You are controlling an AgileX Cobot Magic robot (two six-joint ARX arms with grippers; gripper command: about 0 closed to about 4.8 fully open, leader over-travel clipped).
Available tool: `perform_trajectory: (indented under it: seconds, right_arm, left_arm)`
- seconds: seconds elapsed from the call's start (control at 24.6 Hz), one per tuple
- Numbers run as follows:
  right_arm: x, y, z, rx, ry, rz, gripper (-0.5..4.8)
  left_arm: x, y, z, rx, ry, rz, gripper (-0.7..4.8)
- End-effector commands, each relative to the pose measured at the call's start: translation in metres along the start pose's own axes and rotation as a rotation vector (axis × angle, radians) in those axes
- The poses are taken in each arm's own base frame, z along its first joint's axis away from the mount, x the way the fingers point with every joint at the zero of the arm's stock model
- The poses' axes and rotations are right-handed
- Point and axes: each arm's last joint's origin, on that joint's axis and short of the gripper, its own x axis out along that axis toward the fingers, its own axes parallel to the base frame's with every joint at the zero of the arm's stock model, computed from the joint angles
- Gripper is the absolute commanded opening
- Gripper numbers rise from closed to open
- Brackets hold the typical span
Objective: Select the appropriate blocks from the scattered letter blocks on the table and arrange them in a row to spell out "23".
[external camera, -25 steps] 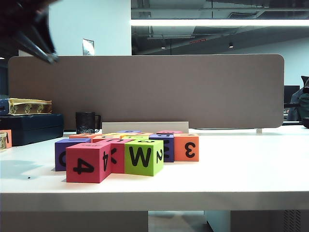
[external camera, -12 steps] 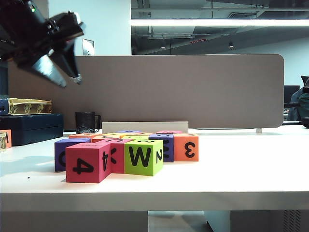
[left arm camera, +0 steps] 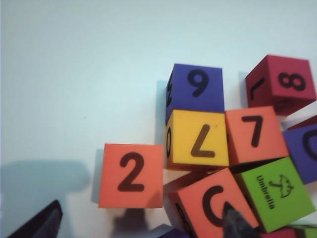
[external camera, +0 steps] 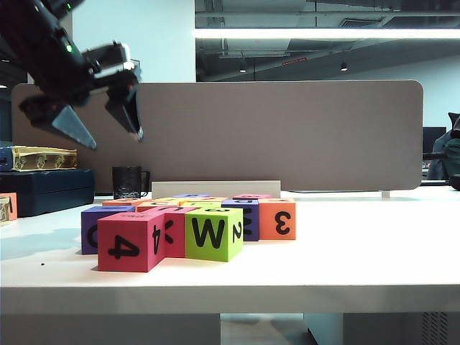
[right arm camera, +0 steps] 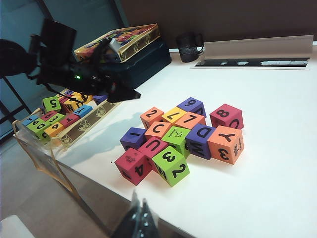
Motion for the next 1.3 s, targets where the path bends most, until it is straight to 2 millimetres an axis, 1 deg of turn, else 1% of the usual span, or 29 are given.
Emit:
perform_trajectory:
  seconds: [0.04, 0.2, 0.37, 0.61, 1.1, 1.3]
  right_arm:
    - [0.0, 0.001, 0.002, -0.011, -0.013, 0.0, -0.01]
    - [0.0, 0.001, 0.002, -0.011, -0.013, 0.0, -0.01]
    - [0.0, 0.001, 0.002, -0.011, -0.013, 0.0, -0.01]
    - [0.0, 0.001, 0.002, -0.011, -0.013, 0.0, -0.01]
    - [0.0, 0.001, 0.002, -0.011, -0.013, 0.0, -0.01]
    - [0.0, 0.001, 0.002, -0.011, -0.013, 0.0, -0.01]
  left_arm:
    - [0.015, 0.002, 0.002, 0.034, 0.014, 0.007, 4.05]
    - [0.028, 0.003, 0.001, 0.033, 0.041, 0.012, 4.04]
    - [0.035, 0.006, -0.001, 0.097, 0.056, 0.058, 4.04]
    - [0.039, 0.007, -0.003, 0.116, 0.067, 0.072, 4.05]
    - [0.05, 0.007, -0.009, 0.101, 0.101, 0.011, 4.05]
    - [0.055, 0.006, -0.012, 0.07, 0.118, -0.007, 4.05]
